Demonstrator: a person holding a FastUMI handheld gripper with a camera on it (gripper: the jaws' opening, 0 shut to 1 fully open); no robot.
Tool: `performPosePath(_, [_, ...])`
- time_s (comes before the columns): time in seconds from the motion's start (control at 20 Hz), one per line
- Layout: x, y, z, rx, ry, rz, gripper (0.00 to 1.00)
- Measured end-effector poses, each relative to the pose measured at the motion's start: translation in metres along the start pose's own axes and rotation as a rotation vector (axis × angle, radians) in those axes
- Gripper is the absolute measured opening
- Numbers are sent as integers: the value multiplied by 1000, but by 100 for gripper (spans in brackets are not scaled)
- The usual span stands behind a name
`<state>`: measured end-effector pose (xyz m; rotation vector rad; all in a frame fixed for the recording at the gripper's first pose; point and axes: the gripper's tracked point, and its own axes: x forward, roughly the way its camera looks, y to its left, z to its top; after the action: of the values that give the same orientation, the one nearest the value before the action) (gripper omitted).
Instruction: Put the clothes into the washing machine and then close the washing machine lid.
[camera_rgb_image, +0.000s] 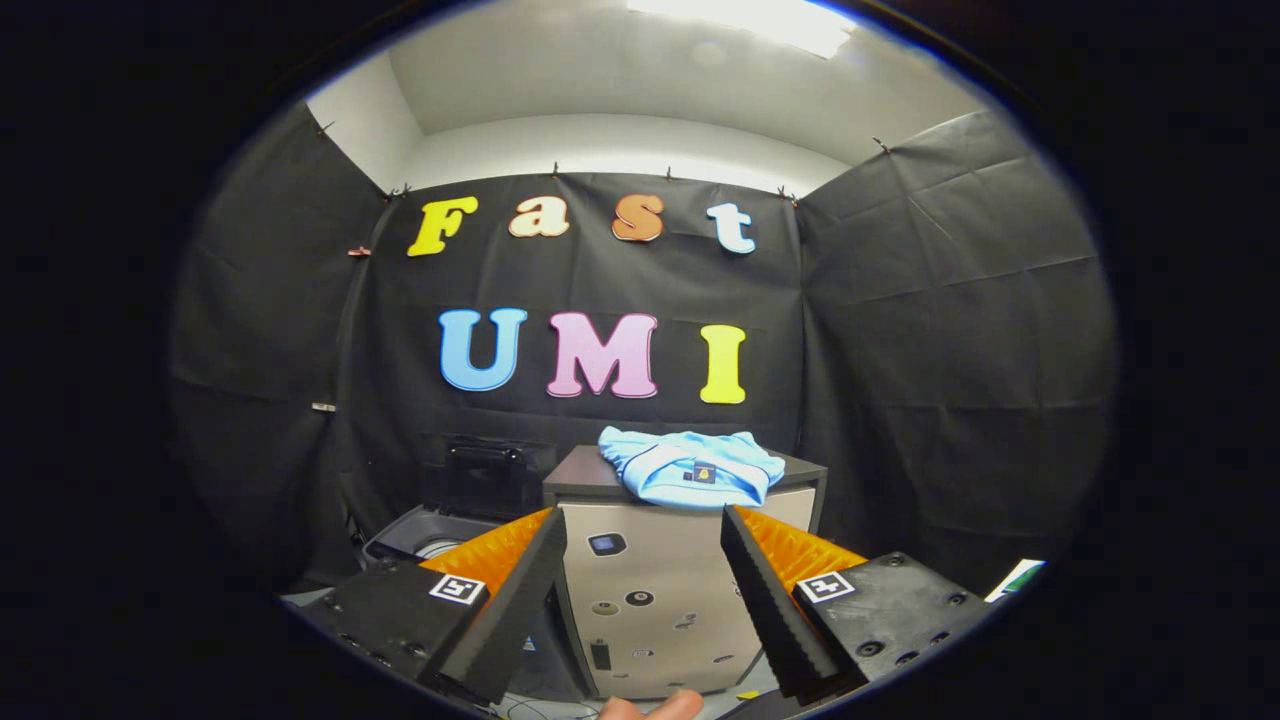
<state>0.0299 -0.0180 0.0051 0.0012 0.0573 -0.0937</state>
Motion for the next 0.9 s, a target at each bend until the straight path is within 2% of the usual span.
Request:
performPosePath(0.25, [47,-9,30,7,11,-98,97])
performPosePath(0.4, [92,-19,43,-20,76,-174,98])
performPosePath(0.5, [129,-13,54,32,112,-183,98])
performPosePath(0.7, [201,-35,39,42,302,-294,98])
performPosePath(0.9, [272,-39,17,58,454,-297,98])
